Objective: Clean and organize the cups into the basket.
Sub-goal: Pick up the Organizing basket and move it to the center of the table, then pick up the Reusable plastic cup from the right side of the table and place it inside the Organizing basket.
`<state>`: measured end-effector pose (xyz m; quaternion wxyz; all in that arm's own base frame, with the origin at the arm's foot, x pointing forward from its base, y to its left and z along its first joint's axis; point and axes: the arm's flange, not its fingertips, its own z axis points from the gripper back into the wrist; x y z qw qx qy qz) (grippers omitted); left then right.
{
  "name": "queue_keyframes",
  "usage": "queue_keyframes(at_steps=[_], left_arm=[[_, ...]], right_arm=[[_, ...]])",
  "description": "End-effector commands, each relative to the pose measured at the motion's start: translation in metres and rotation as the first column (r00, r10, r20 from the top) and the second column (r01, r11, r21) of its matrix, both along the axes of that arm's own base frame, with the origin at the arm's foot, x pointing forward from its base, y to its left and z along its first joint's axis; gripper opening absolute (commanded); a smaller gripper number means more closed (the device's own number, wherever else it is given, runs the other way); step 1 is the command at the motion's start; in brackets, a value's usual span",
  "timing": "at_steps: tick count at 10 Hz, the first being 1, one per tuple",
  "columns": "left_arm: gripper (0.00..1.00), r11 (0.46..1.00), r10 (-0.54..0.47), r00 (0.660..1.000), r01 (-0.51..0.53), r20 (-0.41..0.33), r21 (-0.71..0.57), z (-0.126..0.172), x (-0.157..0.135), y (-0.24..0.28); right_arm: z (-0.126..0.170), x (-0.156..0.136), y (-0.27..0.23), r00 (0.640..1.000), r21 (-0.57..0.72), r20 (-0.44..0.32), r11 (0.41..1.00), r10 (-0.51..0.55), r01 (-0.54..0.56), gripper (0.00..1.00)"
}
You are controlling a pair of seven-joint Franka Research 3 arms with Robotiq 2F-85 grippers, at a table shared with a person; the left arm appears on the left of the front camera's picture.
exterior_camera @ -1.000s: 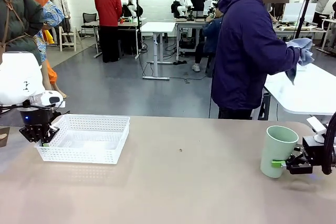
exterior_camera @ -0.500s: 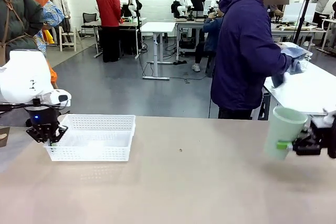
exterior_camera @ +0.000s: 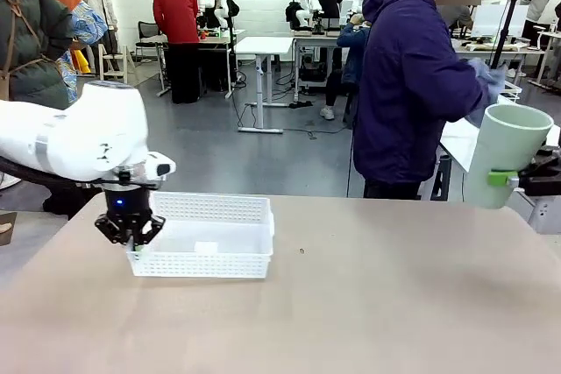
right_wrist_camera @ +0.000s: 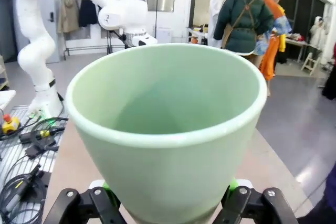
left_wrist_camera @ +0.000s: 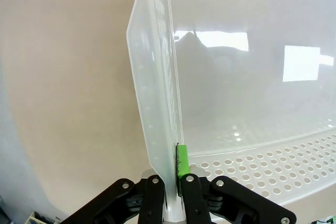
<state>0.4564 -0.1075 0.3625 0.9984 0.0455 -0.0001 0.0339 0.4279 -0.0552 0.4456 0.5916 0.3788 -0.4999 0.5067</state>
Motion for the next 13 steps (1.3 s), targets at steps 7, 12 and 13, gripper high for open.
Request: queue_keyframes(at_steps=[7, 12, 13], left_arm=[[0.00, 0.992, -0.113, 0.994, 0.113, -0.006, 0.054, -0.006, -0.017, -0.144], [0.00, 0.991, -0.131, 0.991, 0.131, -0.011, 0.011, -0.006, -0.020, -0.146], [0.00, 0.991, -0.131, 0.991, 0.131, -0.011, 0.011, -0.006, -0.020, -0.146]], right_arm=[[-0.027, 0.005, 0.001, 0.999, 0.021, -0.001, 0.999, 0.037, -0.037, 0.24], [-0.027, 0.005, 0.001, 0.999, 0.021, -0.001, 0.999, 0.037, -0.037, 0.24], [-0.030, 0.007, 0.001, 0.999, 0.013, -0.013, 0.999, 0.030, -0.030, 0.83]])
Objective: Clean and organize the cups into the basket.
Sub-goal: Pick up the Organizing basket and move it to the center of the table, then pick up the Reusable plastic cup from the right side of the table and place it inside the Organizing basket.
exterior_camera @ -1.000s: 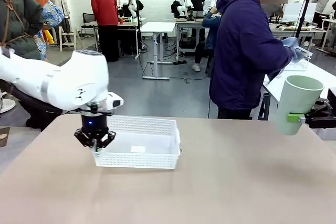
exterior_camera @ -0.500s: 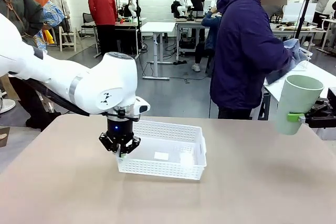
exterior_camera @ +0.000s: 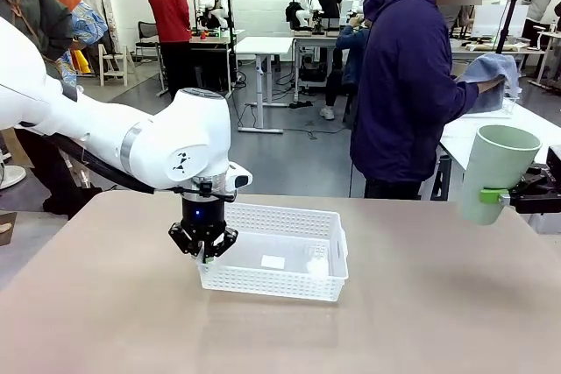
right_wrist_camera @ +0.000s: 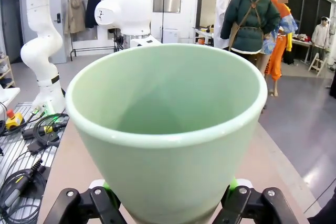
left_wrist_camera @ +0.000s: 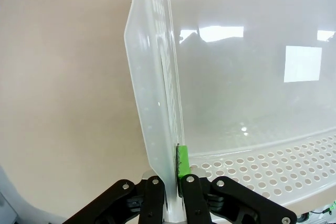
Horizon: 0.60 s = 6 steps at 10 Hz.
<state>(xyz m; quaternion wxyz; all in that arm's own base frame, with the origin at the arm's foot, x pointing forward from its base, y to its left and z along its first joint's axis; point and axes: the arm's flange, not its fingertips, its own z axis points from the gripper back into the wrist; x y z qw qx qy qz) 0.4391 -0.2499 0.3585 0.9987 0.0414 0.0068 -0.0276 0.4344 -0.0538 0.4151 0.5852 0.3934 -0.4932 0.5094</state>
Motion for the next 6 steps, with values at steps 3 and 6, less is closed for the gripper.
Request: queue_keyframes(at_steps=[3, 6], left_arm=[[0.00, 1.000, -0.010, 1.000, 0.009, 0.010, 0.020, -0.002, -0.003, -0.004], [0.00, 1.000, -0.010, 1.000, 0.009, 0.010, 0.020, -0.002, -0.003, -0.004]], right_arm=[[0.073, 0.010, 0.133, 0.995, -0.379, 0.003, 0.921, 0.103, -0.094, 0.83], [0.097, -0.005, 0.246, 0.986, -0.685, 0.004, 0.719, 0.167, -0.119, 0.83]])
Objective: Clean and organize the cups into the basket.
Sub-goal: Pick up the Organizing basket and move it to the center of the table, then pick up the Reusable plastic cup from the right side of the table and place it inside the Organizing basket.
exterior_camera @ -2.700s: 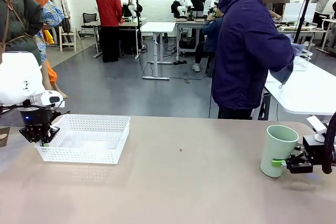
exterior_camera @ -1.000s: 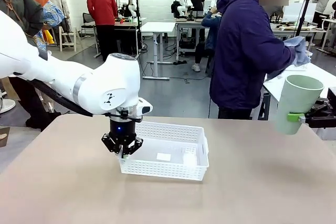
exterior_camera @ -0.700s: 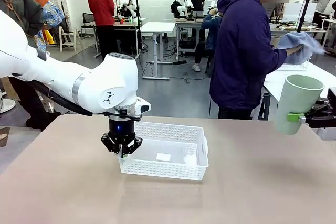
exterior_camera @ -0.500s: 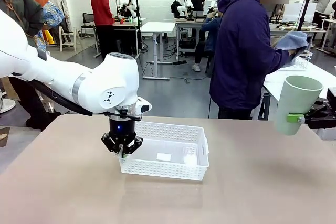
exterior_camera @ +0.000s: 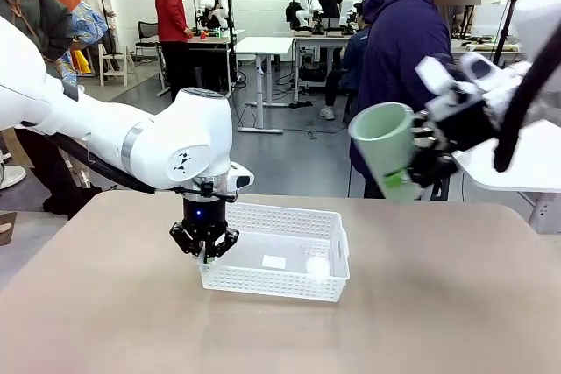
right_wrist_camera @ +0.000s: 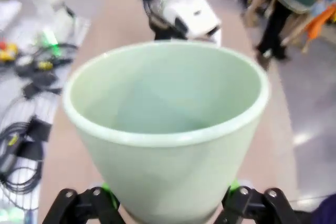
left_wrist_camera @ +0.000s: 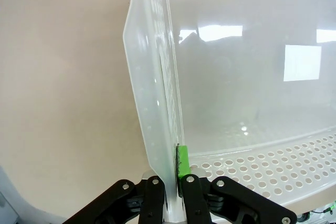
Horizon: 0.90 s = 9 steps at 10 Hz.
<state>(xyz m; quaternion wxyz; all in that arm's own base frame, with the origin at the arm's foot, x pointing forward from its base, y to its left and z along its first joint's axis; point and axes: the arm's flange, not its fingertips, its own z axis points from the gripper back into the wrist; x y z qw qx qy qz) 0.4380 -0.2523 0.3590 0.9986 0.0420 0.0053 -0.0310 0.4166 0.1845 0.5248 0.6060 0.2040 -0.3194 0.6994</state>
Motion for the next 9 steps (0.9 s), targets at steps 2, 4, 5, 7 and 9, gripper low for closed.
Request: queue_keyframes(at_steps=[2, 4, 5, 7, 9], left_arm=[[0.00, 1.000, -0.003, 1.000, 0.002, 0.007, 0.019, -0.002, -0.002, -0.001], [0.00, 1.000, -0.003, 1.000, 0.002, 0.007, 0.019, -0.002, -0.002, -0.001], [0.00, 1.000, -0.003, 1.000, 0.002, 0.007, 0.019, -0.002, -0.002, -0.001], [0.00, 1.000, -0.003, 1.000, 0.002, 0.007, 0.019, -0.002, -0.002, -0.001], [0.00, 1.000, -0.003, 1.000, 0.002, 0.007, 0.019, -0.002, -0.002, -0.001]], right_arm=[[-0.024, 0.009, 0.064, 0.998, -0.355, -0.018, 0.933, -0.066, 0.056, 0.83], [-0.035, 0.002, 0.107, 0.998, -0.426, -0.014, 0.903, -0.063, 0.051, 0.83], [-0.038, 0.002, 0.120, 0.998, -0.430, -0.025, 0.902, -0.059, 0.042, 0.83], [-0.050, -0.008, 0.107, 0.999, -0.432, -0.002, 0.901, -0.043, 0.038, 0.83], [-0.050, -0.008, 0.107, 0.999, -0.432, -0.002, 0.901, -0.043, 0.038, 0.83]])
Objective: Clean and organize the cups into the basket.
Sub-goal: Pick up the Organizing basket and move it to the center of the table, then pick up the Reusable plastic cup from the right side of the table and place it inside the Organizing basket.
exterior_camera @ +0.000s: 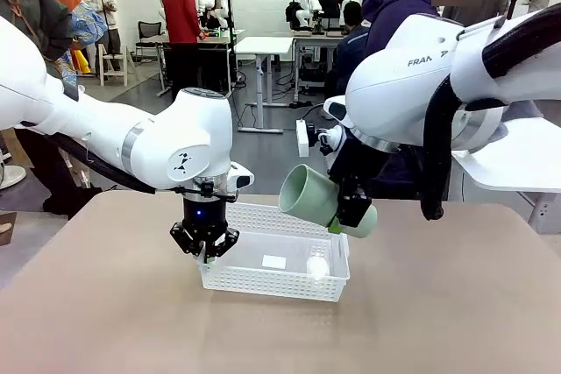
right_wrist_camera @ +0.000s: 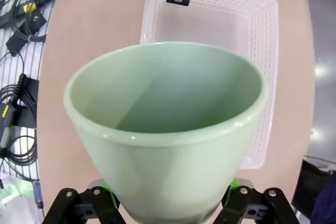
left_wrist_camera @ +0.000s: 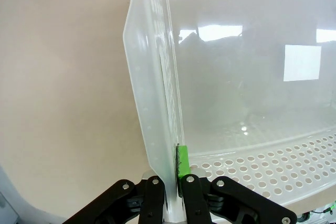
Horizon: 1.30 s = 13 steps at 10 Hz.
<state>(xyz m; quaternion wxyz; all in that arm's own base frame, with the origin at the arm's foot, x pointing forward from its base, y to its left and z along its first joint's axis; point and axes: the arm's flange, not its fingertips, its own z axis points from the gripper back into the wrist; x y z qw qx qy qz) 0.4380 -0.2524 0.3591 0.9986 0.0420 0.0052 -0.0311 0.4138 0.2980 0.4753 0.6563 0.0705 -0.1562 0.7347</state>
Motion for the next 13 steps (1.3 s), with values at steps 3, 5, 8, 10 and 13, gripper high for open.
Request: queue_keyframes(at_steps=[3, 5, 8, 10, 13], left_arm=[[0.00, 1.000, -0.002, 1.000, 0.002, 0.007, 0.019, -0.002, -0.002, -0.001], [0.00, 1.000, -0.002, 1.000, 0.002, 0.007, 0.019, -0.002, -0.002, -0.001], [0.00, 1.000, -0.002, 1.000, 0.002, 0.007, 0.019, -0.002, -0.002, -0.001], [0.00, 1.000, -0.002, 1.000, 0.002, 0.007, 0.019, -0.002, -0.002, -0.001], [0.00, 1.000, -0.002, 1.000, 0.002, 0.007, 0.019, -0.002, -0.002, -0.001]], right_arm=[[0.001, 0.000, -0.002, 1.000, 0.002, 0.002, 1.000, -0.002, 0.002, 0.83], [-0.017, 0.009, 0.024, 0.995, 0.034, -0.097, 0.999, -0.006, 0.009, 0.83], [-0.042, 0.021, 0.043, 0.990, 0.063, -0.127, 0.996, -0.060, 0.069, 0.83], [-0.055, 0.024, 0.061, 0.989, 0.043, -0.140, 0.997, -0.056, 0.062, 0.83], [-0.086, 0.030, 0.065, 0.982, 0.010, -0.176, 0.998, -0.064, 0.066, 0.83]])
